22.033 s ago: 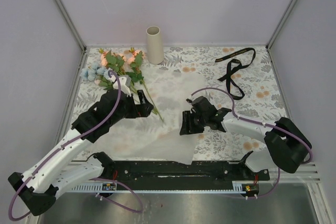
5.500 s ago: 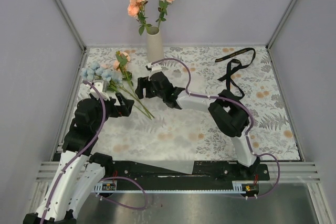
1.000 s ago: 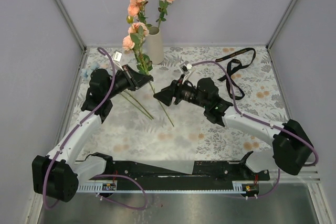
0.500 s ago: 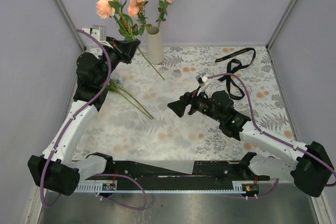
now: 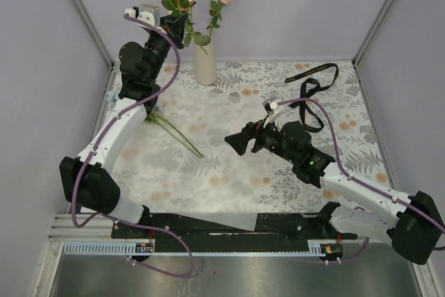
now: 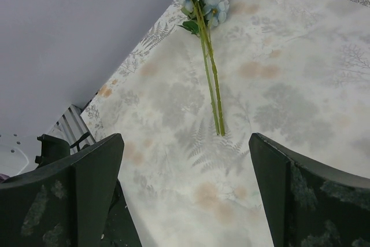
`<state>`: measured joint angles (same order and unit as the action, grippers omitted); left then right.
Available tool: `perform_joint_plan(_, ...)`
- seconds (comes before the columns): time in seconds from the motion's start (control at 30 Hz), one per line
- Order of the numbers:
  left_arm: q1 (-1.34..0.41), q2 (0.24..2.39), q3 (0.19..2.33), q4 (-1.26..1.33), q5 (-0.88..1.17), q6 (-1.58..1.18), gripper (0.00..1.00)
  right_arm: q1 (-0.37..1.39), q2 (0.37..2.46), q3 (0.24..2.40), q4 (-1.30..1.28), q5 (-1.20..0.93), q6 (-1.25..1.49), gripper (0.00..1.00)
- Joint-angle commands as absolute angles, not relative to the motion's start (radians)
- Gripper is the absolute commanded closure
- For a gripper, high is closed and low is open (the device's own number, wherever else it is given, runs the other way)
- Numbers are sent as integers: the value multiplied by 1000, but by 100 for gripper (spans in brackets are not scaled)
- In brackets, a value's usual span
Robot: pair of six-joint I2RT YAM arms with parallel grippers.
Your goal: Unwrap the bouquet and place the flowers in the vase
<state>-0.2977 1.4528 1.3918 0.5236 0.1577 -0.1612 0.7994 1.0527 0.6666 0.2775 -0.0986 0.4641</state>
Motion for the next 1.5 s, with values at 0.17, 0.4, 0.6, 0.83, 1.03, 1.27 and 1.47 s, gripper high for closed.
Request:
perform_joint_plan(0.17,-301,1624,1586,702,138,-12,100,804,1017,706,245,-109,440,1)
perform_joint_plan(0.4,-301,1730,1643,716,140,-6,100,804,1023,716,207,-71,417,1)
perform_joint_plan(0.6,-308,1795,1641,713,107,61,100,804,1026,715,210,-75,428,1)
perform_joint_plan(0.83,-308,1890,1698,673,123,86,100,804,1035,749,204,-80,413,0)
perform_joint_plan(1.03,-308,1919,1695,660,117,75,99,804,1052,759,195,-87,411,1)
perform_joint_plan(1.27,-314,1895,1592,644,101,26,57,804,1042,765,143,-87,414,1)
perform_joint_plan(1.47,-347,1769,1470,562,54,5,25,804,1023,778,107,-64,442,1)
